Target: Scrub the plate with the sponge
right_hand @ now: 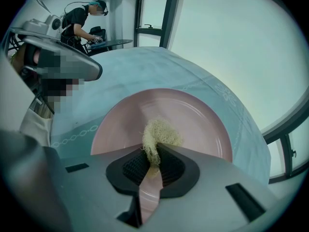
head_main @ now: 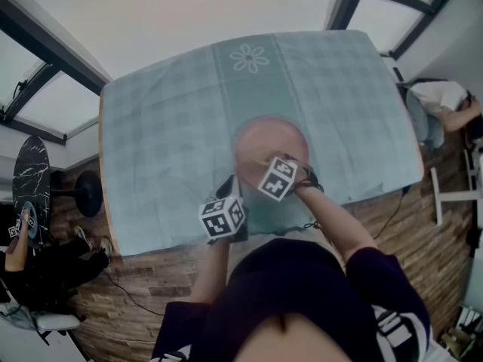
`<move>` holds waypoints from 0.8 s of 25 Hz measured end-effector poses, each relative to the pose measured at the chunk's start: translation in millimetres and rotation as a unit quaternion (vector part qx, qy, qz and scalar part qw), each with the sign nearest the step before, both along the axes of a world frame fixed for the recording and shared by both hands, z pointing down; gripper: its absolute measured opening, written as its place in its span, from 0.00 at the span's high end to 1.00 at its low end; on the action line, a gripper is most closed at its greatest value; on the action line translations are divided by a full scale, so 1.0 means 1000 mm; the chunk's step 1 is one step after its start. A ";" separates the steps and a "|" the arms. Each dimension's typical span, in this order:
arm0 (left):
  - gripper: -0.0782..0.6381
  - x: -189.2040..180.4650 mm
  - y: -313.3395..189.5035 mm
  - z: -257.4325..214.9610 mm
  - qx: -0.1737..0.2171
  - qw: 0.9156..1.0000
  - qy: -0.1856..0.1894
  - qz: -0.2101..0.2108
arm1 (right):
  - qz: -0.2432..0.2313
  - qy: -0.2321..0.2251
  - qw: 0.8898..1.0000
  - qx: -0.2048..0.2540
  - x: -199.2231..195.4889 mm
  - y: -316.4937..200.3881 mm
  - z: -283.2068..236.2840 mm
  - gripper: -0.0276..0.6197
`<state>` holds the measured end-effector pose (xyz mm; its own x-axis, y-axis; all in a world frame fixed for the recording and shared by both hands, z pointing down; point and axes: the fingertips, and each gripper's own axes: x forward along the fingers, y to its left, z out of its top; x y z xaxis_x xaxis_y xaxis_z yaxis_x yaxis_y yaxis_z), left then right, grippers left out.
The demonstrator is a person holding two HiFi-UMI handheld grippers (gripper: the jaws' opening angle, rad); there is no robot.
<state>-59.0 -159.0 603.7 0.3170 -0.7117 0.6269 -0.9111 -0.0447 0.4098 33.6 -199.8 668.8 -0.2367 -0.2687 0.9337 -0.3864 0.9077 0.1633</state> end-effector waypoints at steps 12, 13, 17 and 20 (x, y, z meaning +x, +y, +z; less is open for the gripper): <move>0.88 0.007 0.029 -0.009 0.010 1.000 -0.005 0.011 | 0.038 -0.049 0.998 0.007 0.008 0.035 -0.027 0.90; 0.88 0.008 0.031 -0.010 0.011 1.000 -0.006 0.012 | 0.042 -0.055 0.998 0.010 0.010 0.039 -0.031 0.90; 0.88 0.014 0.041 -0.013 0.016 1.000 -0.008 0.015 | 0.065 -0.091 0.994 0.010 0.013 0.055 -0.046 0.90; 0.88 0.018 0.049 -0.017 0.020 1.000 -0.009 0.020 | 0.088 -0.127 0.988 0.008 0.016 0.070 -0.058 0.90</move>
